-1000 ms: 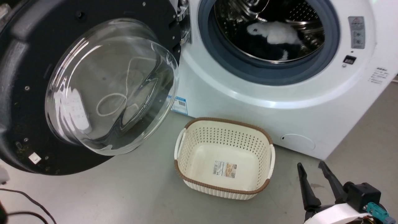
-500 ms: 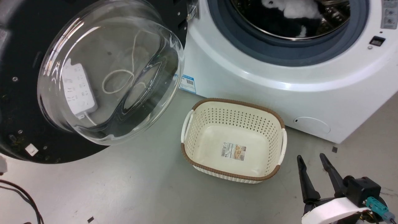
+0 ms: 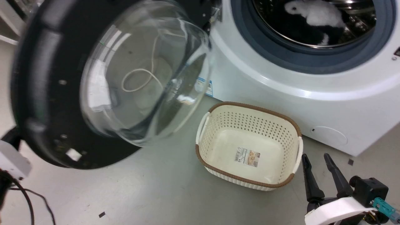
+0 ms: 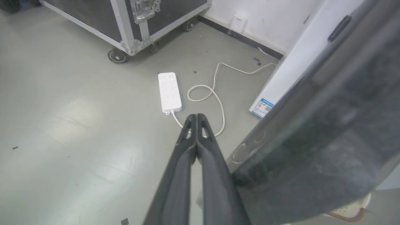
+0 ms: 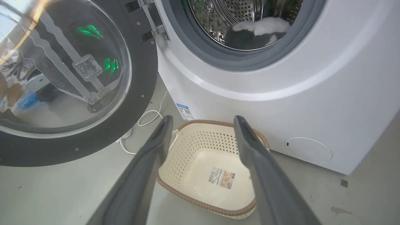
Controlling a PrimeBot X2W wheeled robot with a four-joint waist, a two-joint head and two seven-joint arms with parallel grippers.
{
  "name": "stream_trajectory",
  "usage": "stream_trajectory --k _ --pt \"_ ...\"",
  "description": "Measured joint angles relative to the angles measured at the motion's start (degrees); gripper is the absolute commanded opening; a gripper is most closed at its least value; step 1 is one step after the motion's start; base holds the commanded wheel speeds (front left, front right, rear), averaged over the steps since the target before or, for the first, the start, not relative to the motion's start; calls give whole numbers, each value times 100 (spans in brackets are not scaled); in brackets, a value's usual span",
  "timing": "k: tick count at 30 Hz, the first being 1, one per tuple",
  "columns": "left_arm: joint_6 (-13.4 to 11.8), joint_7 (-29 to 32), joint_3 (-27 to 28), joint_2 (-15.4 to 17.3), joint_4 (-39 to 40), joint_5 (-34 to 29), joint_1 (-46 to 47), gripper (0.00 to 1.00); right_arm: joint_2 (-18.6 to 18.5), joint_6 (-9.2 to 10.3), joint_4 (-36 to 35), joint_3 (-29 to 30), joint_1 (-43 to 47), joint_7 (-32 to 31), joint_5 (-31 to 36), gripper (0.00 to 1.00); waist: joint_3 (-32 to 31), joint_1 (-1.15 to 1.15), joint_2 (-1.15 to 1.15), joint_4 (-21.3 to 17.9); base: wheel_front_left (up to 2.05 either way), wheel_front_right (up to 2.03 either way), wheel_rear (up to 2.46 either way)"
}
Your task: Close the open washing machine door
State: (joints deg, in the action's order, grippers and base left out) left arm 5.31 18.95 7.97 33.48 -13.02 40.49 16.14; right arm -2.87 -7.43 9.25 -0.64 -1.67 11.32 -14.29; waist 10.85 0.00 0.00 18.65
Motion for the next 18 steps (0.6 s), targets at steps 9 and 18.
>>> stream_trajectory --k 9,18 --pt "76 597 -899 113 1081 1519 -236 0 0 0 131 82 3 98 -357 100 -261 0 0 340 0 0 0" --pt "127 1001 -2343 52 2247 2183 -335 0 1 0 266 279 55 211 -632 100 -454 0 0 400 0 0 0"
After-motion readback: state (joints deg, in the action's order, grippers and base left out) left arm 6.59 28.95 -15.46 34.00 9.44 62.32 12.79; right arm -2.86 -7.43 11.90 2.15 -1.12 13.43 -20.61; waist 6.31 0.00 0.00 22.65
